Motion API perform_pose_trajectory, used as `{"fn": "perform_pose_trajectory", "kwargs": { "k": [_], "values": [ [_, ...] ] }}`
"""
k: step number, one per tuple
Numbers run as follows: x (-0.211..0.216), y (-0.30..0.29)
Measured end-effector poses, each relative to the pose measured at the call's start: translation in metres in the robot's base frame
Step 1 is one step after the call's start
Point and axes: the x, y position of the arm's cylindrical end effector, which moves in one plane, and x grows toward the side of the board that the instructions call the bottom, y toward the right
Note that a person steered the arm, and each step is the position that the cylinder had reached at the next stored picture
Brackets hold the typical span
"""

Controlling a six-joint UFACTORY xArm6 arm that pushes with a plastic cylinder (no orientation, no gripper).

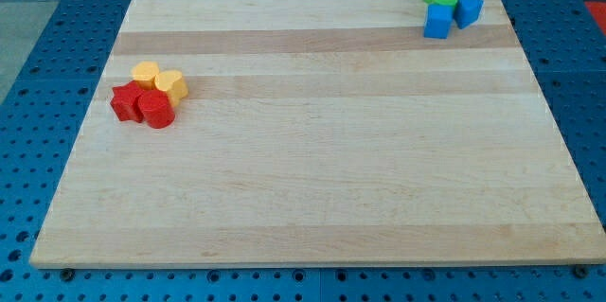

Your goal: Slide the green star to the top center of the board

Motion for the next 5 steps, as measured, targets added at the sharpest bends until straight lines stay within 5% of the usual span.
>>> {"fn": "perform_pose_trajectory", "kwargs": {
  "k": [5],
  "values": [
    [0.012, -0.102]
  ]
}}
